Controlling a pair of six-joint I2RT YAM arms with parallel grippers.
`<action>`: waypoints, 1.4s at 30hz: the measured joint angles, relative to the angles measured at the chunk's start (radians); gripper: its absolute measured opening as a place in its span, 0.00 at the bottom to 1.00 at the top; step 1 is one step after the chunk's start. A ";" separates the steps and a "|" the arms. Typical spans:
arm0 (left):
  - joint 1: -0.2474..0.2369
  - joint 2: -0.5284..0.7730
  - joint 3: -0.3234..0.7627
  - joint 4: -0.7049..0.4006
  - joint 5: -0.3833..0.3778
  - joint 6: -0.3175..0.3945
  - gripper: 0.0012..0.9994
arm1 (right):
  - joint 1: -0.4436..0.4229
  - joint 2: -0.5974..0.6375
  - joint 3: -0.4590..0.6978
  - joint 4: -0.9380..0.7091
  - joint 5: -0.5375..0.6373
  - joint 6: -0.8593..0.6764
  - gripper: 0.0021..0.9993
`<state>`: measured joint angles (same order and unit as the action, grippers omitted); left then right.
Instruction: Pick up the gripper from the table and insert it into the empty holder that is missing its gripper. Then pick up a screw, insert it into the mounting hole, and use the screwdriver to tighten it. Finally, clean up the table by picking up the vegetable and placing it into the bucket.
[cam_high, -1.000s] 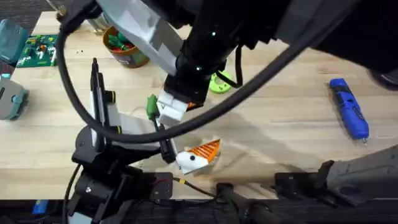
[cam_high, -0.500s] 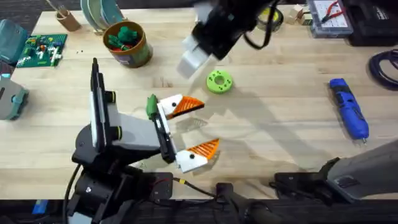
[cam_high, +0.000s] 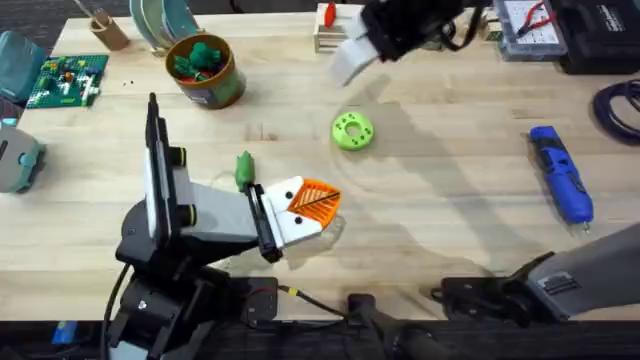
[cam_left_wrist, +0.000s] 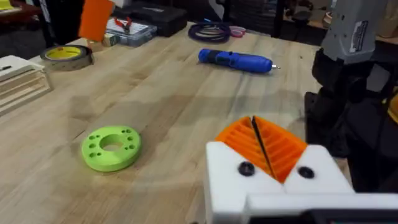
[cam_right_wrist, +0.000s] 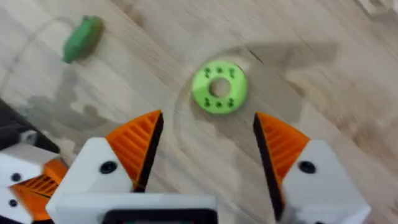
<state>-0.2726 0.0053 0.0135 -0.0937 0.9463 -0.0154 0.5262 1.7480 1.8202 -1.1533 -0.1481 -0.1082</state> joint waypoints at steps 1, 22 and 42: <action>0.000 0.000 0.000 0.000 0.000 0.000 0.02 | -0.018 -0.003 0.000 -0.018 0.015 0.007 0.89; 0.000 0.000 0.000 0.000 0.000 0.000 0.02 | -0.744 -0.262 0.008 -0.331 0.142 0.006 0.89; 0.000 0.000 0.000 0.000 0.000 0.000 0.02 | -0.934 -0.193 -0.024 -0.297 0.148 -0.200 0.99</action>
<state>-0.2726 0.0055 0.0135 -0.0937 0.9465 -0.0154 -0.4077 1.5549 1.7964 -1.4507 -0.0002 -0.3079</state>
